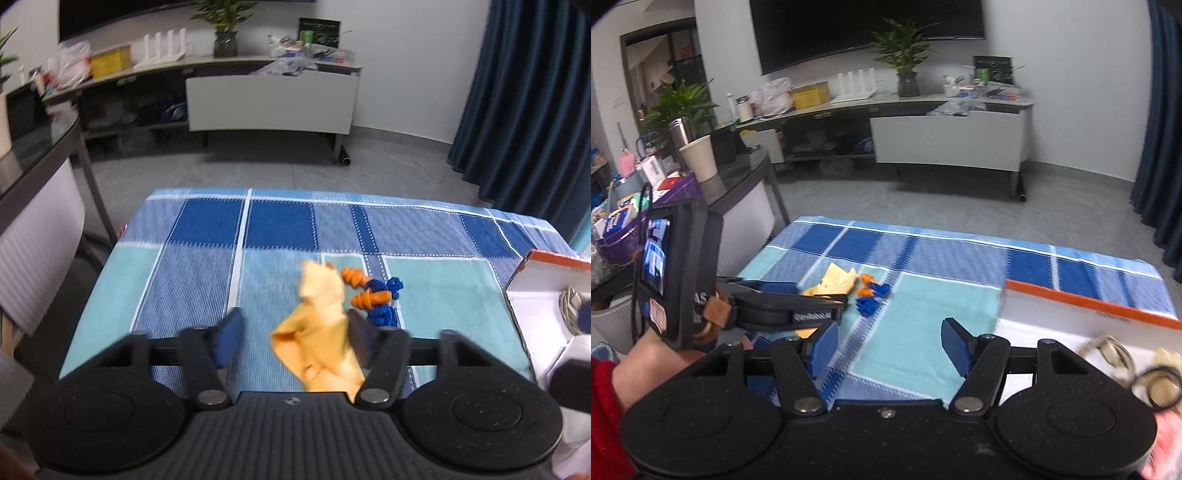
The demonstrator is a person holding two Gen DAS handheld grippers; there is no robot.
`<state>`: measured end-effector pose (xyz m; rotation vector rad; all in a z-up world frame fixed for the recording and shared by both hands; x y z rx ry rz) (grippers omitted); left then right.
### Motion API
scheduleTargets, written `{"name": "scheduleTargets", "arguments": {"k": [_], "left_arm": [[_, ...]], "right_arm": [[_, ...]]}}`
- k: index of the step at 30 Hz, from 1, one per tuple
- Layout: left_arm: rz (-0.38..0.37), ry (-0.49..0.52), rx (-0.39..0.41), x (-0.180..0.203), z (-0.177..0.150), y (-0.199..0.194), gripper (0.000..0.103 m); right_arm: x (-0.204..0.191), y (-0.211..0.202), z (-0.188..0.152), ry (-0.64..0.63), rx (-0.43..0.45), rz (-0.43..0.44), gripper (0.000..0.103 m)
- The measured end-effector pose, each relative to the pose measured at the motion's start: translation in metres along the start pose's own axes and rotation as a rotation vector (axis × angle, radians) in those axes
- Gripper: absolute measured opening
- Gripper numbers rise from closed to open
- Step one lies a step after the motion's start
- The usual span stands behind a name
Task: Organize soft objects
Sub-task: 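Grasp the orange glove with the left gripper while the right grasps the blue-orange earplugs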
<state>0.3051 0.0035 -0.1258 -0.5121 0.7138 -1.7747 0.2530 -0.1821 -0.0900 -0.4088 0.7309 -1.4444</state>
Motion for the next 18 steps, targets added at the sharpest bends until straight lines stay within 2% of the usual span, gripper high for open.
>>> {"name": "scheduleTargets", "arguments": {"k": [1, 2, 9, 14, 18], "left_arm": [[-0.013, 0.012, 0.004, 0.001, 0.0, -0.001, 0.034], [-0.026, 0.014, 0.006, 0.001, 0.0, -0.002, 0.029], [-0.032, -0.009, 0.014, -0.011, -0.01, -0.024, 0.028], [-0.032, -0.019, 0.023, -0.019, -0.015, -0.042, 0.028], [-0.043, -0.042, 0.027, -0.024, -0.017, -0.047, 0.028]], "right_arm": [[-0.002, 0.004, 0.003, -0.013, -0.004, 0.009, 0.076], [-0.004, 0.009, 0.006, -0.032, -0.007, 0.017, 0.076], [-0.019, 0.046, 0.021, -0.197, -0.069, 0.08, 0.076], [-0.032, 0.075, 0.025, -0.312, -0.117, 0.125, 0.068], [-0.04, 0.099, 0.025, -0.45, -0.167, 0.138, 0.067]]}}
Point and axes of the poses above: each gripper's, at about its wrist camera, not at the fingertips, and y roughly the way its jaws point, x to its right, z to its top, the point moved 10 cm from there along y, roughly the way its jaws point, and after that the axes turned 5 degrees about y, right-handed, at the moved point
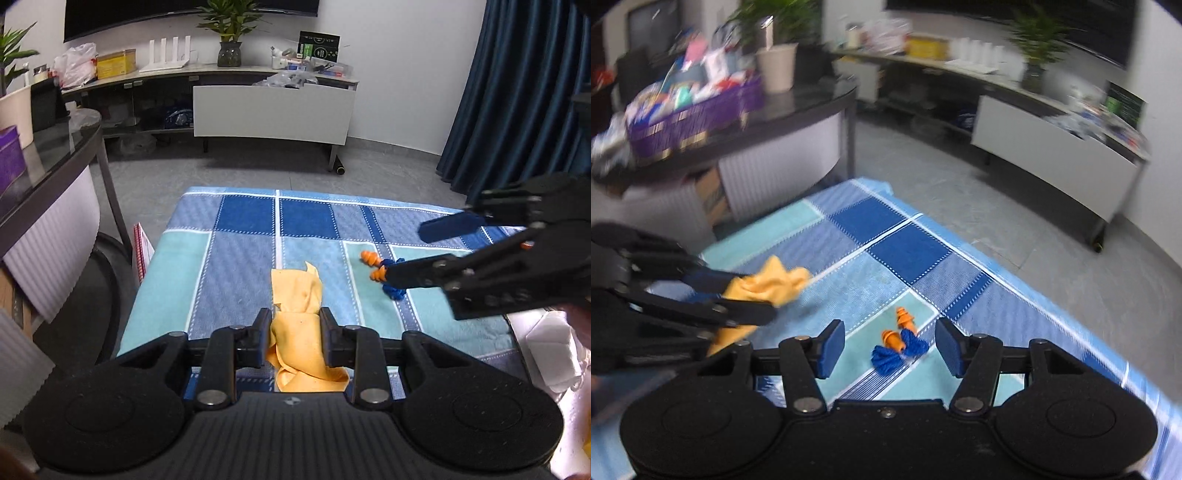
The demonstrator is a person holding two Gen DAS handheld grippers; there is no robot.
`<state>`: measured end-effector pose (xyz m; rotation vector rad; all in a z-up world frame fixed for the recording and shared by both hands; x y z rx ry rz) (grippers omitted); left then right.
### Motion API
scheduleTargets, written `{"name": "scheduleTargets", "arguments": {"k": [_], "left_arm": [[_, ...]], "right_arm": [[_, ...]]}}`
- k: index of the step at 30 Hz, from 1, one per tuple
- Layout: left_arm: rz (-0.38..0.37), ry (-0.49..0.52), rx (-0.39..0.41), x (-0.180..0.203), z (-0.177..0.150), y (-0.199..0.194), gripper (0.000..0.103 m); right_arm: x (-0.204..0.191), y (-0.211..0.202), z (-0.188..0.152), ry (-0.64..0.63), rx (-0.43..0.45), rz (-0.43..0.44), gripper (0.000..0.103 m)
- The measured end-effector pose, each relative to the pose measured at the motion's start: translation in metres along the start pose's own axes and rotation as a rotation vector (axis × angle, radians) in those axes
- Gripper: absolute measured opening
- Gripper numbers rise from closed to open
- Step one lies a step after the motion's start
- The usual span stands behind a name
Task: Organize soft objects
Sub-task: 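Grasp the orange glove with the left gripper while the right grasps the blue-orange earplugs, then carry the glove and earplugs over the white box with both grippers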
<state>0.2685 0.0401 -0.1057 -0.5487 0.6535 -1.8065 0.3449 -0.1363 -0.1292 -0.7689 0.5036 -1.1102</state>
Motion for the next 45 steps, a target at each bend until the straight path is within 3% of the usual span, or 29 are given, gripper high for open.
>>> {"name": "scheduleTargets", "arguments": {"k": [4, 10, 12, 13, 19, 29, 45], "left_arm": [[-0.01, -0.028, 0.01, -0.004, 0.003, 0.001, 0.028], [-0.023, -0.034, 0.014, -0.002, 0.002, 0.004, 0.028], [-0.026, -0.039, 0.013, -0.002, 0.001, 0.004, 0.028], [-0.026, -0.04, 0.011, -0.002, 0.001, 0.005, 0.028], [-0.02, -0.033, 0.017, 0.0, 0.0, -0.001, 0.028], [-0.031, -0.024, 0.06, 0.02, 0.007, -0.036, 0.028], [0.003, -0.013, 0.075, 0.063, -0.016, -0.107, 0.028]], "right_arm": [[0.003, 0.021, 0.0, -0.087, -0.054, 0.014, 0.059], [0.008, 0.038, -0.008, -0.086, -0.097, 0.067, 0.051], [0.01, 0.038, -0.01, -0.04, -0.1, 0.092, 0.035], [0.011, 0.037, -0.009, -0.03, -0.091, 0.079, 0.022], [0.011, 0.018, -0.008, 0.046, -0.039, 0.047, 0.018], [0.002, -0.063, -0.013, 0.162, 0.083, -0.02, 0.018], [-0.031, -0.184, -0.079, 0.298, 0.175, -0.187, 0.018]]}}
Point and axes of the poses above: each gripper's, at about its wrist camera, not at the fingertips, and y roughly the way its jaws point, x to its right, z to its top, the point moved 10 cm from there along y, roughly the way its jaws point, and after that the axes turned 5 degrees about y, right-handed, at the moved point
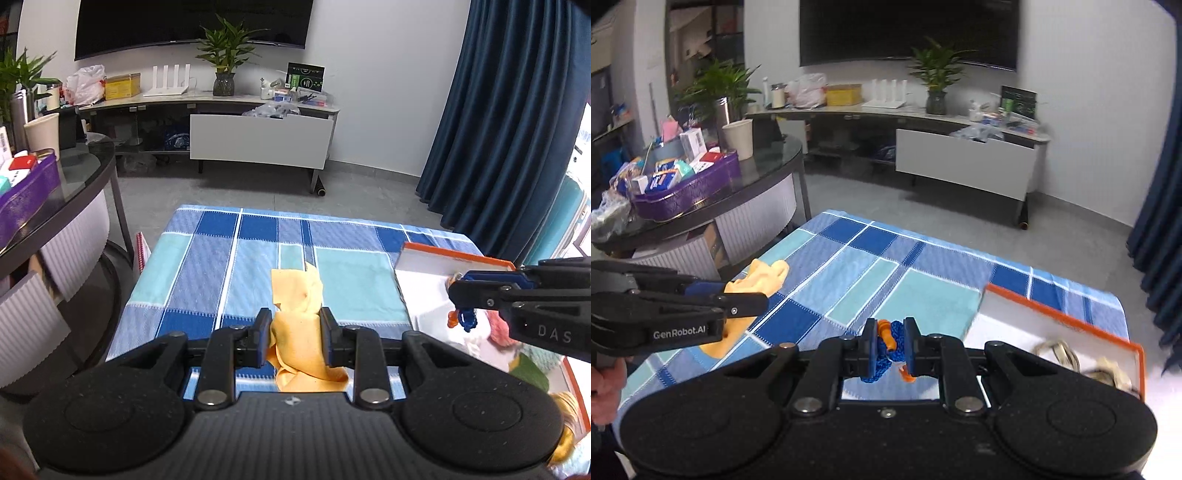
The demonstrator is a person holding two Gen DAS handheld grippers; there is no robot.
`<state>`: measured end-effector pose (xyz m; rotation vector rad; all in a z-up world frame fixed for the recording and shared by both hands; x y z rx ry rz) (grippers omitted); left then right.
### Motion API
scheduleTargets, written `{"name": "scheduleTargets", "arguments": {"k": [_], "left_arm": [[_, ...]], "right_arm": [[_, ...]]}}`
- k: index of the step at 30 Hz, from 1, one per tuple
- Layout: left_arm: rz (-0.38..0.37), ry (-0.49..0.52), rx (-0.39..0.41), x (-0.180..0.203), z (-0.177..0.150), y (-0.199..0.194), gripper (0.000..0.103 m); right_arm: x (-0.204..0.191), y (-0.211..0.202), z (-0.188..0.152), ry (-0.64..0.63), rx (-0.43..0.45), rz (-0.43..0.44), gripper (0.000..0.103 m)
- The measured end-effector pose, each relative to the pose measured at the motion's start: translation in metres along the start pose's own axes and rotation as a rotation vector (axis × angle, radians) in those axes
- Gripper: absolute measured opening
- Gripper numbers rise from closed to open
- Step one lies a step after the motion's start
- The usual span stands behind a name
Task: Organize soft objects
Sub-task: 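Carry the glove and earplugs over the white box with both grippers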
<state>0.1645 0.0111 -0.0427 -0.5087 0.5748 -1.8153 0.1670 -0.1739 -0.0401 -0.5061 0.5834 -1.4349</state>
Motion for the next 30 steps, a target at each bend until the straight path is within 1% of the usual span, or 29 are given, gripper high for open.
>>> {"name": "scheduleTargets", "arguments": {"k": [2, 9, 14, 21, 30], "left_arm": [[0.012, 0.006, 0.001, 0.004, -0.003, -0.007, 0.028], [0.023, 0.026, 0.024, 0.018, -0.01, -0.031, 0.028], [0.026, 0.031, 0.03, 0.026, -0.017, -0.043, 0.028], [0.022, 0.031, 0.036, 0.036, -0.025, -0.056, 0.028], [-0.002, 0.046, 0.053, 0.053, -0.025, -0.066, 0.028]], "right_arm": [[0.0, -0.011, -0.006, -0.001, 0.012, -0.026, 0.018], [-0.003, -0.044, -0.022, 0.08, 0.05, -0.023, 0.018], [-0.005, -0.063, -0.031, 0.096, 0.064, -0.031, 0.018], [-0.005, -0.085, -0.041, 0.111, 0.087, -0.041, 0.018], [0.009, -0.109, -0.046, 0.14, 0.118, -0.069, 0.018]]}}
Point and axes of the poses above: each gripper's, at about its wrist camera, not at the fingertips, and y roughly the way its jaws point, x to its right, z to its top, the point moved 10 cm from there along y, roughly the way its jaws point, and after that the axes turned 5 degrees about y, right-handed, at the moved point
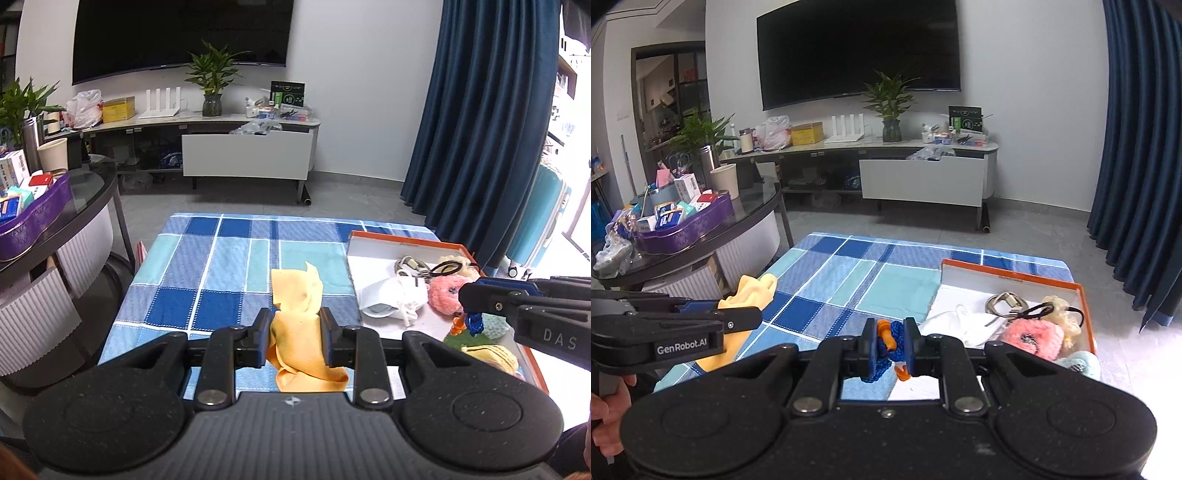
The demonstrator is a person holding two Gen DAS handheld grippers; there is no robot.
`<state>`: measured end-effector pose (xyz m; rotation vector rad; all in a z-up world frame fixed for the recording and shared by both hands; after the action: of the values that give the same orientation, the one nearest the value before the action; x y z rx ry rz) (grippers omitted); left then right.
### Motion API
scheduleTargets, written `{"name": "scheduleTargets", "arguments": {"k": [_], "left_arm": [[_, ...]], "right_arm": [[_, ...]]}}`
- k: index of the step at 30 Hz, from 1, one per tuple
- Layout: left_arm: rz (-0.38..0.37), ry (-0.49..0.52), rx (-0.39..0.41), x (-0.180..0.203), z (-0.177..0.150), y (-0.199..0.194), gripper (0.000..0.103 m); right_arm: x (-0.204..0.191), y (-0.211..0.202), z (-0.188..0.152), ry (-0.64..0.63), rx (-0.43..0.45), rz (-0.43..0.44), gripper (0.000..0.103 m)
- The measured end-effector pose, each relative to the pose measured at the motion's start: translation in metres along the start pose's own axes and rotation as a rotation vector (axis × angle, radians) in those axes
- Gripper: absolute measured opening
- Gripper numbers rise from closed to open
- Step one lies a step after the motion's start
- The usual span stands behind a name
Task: Organize soft objects
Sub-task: 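Carry the glove and earplugs over the white box with both grippers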
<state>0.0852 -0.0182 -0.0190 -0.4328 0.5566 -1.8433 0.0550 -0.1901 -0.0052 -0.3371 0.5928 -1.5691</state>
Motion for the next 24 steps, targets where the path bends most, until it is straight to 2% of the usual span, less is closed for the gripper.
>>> {"name": "scheduleTargets", "arguments": {"k": [24], "left_arm": [[-0.126, 0.093, -0.013, 0.068, 0.002, 0.007, 0.028]], "right_arm": [[0.071, -0.034, 0.002, 0.087, 0.048, -0.098, 0.018]]}}
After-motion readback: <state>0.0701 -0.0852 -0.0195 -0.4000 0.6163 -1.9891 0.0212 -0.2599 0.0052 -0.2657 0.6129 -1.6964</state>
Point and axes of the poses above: each gripper's, at about its wrist camera, not at the fingertips, and y roughly the way its jaws point, x to its right, z to its top, the point moved 10 cm from there along y, roughly the way its jaws point, and after that the axes turned 5 degrees about y, right-handed, at the moved point
